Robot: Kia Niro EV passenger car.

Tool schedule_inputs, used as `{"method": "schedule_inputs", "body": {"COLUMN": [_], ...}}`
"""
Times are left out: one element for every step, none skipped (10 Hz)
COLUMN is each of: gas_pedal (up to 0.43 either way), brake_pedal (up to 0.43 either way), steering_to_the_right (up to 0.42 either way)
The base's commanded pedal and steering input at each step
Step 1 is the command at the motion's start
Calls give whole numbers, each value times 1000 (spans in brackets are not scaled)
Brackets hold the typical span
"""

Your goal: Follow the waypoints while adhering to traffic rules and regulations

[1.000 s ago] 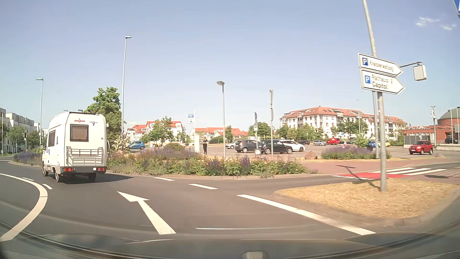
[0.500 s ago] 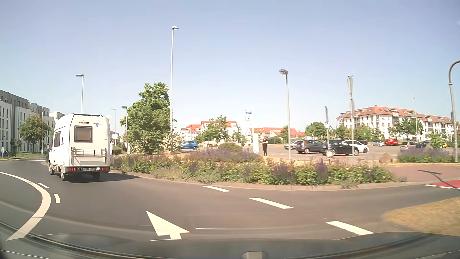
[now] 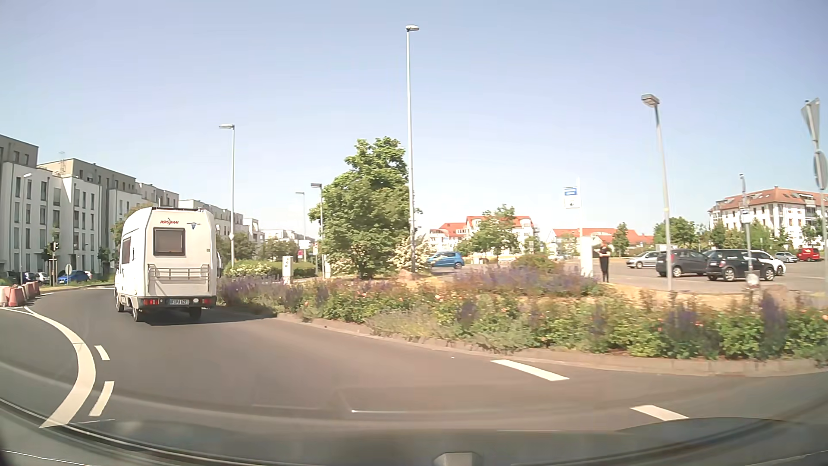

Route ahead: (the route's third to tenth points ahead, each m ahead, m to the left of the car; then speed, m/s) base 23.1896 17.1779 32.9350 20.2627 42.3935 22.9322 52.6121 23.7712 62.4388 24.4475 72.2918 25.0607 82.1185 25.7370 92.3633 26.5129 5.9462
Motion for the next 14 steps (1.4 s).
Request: {"method": "schedule_inputs", "body": {"gas_pedal": [110,110,138,157,157,157,157,157,157,157,157,157,169,169], "brake_pedal": [0,0,0,0,0,0,0,0,0,0,0,0,0,0], "steering_to_the_right": [-326,-326,-324,-321,-316,-313,-305,-293,-282,-270,-260,-250,-240,-224]}}
